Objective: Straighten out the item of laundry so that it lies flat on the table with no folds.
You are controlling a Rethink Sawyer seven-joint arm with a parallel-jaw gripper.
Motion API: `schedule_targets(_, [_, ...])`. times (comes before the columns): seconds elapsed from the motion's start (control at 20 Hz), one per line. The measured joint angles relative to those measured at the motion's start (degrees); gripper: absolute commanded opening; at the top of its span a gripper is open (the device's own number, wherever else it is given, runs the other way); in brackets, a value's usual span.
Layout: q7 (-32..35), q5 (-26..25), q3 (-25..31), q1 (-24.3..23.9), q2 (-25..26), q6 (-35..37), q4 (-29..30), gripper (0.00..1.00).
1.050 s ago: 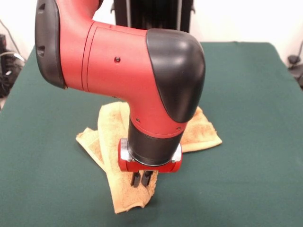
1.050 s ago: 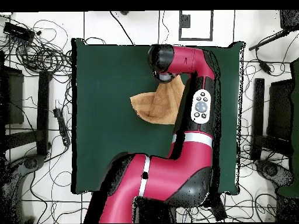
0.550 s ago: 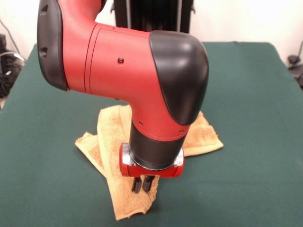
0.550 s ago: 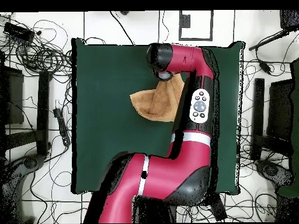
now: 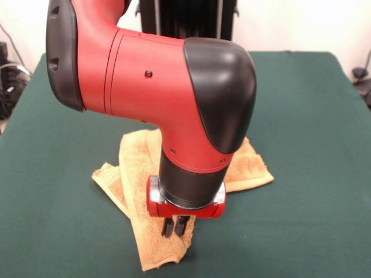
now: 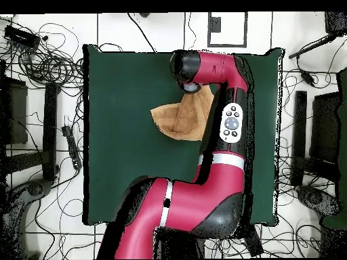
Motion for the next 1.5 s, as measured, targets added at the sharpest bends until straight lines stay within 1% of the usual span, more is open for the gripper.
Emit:
schedule_targets(0.7, [0.00,0.52,0.01,0.03,-0.29,-2.44,0.70,0.00])
schedule_targets(1.2, [0.00,1.53,0.02,0.06,-2.49,-4.07,4.34,0.00])
schedule_targets(1.5, [0.00,1.81,0.02,0.14,-3.18,-4.68,5.56,0.00])
